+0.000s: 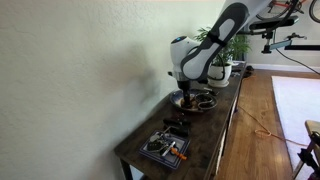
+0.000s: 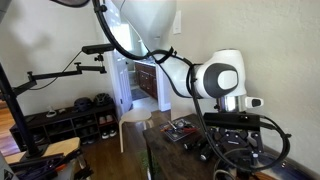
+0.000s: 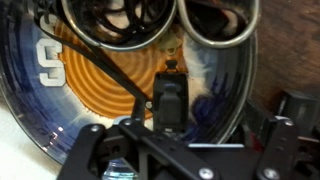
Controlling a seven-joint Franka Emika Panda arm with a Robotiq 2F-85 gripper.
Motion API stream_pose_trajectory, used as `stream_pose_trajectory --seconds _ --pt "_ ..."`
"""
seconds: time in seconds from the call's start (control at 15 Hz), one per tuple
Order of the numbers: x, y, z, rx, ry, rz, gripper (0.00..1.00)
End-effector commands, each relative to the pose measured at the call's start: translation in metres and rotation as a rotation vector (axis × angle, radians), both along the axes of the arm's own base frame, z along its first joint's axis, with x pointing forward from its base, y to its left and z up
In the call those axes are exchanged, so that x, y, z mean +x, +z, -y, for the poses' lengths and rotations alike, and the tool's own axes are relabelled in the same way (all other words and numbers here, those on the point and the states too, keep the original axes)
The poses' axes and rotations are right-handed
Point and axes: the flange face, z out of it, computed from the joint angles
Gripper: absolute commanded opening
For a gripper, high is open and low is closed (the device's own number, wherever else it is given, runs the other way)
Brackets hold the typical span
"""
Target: Take the black object and put it in the tray
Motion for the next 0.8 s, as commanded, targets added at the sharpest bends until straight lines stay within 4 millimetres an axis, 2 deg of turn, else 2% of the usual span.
stream_pose_trajectory --seconds 0.0,0.33,0.53,0.6,0.73 --pt "-0.026 0.027 -0.028 0.032 -0.009 -0.057 1.00" --pt "-0.041 0.046 -0.058 0.049 0.012 -0.071 1.00" --pt "-0.050 0.046 -0.071 0.055 0.023 -0.077 1.00" --pt "-0.031 0.037 -0.062 0.048 0.042 -0.063 1.00" --pt "-0.036 0.036 -0.068 0.050 0.047 -0.071 1.00"
